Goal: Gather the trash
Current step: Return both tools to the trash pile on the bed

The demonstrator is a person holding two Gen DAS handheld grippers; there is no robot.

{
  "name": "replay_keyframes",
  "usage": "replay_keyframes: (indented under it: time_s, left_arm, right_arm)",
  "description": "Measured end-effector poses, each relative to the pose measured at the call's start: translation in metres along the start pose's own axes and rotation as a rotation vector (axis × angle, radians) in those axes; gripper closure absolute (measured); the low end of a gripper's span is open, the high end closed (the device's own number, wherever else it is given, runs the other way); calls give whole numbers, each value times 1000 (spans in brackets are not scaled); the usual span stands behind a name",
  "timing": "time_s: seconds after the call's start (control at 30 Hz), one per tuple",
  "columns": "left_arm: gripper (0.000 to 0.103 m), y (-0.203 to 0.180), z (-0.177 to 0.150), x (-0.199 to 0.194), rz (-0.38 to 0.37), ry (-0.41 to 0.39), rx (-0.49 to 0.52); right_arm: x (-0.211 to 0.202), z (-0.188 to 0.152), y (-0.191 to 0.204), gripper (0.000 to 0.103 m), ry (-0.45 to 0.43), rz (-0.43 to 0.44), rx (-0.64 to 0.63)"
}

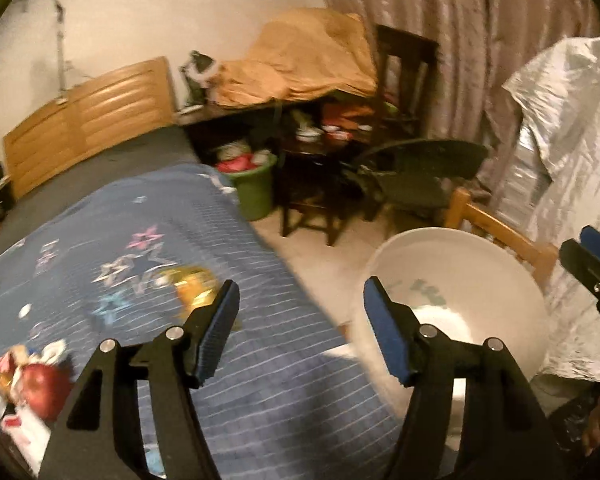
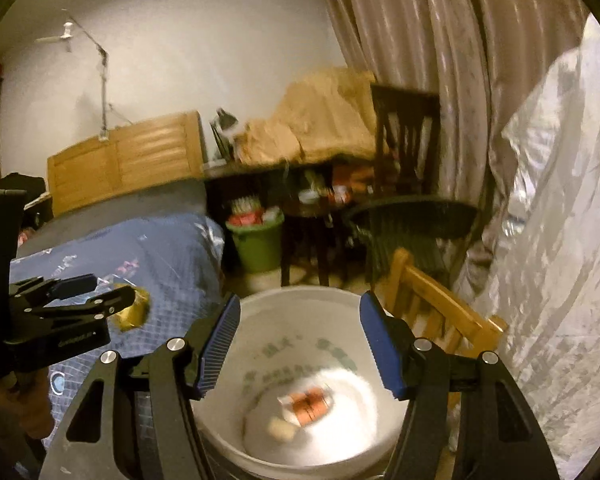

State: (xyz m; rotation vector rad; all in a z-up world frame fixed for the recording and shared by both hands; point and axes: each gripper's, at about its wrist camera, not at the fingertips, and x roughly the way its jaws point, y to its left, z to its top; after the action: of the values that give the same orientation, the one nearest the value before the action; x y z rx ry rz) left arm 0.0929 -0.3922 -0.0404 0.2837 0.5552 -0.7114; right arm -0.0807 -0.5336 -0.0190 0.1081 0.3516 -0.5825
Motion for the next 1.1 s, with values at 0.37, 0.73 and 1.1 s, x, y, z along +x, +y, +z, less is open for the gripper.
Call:
replay_keyframes:
  time_s: [0.37, 0.73, 1.1]
  left_arm:
    - [32, 121, -50, -83, 228, -69, -165]
    - [32, 259, -132, -151, 397, 9, -477]
    - [61, 304, -187, -177, 399, 72, -633]
  right_arm:
    - [-17, -34, 99, 39, -51, 154, -68]
    - [4, -67, 243, 39, 183, 520, -176]
    - [68, -106, 394, 39, 512, 889, -270]
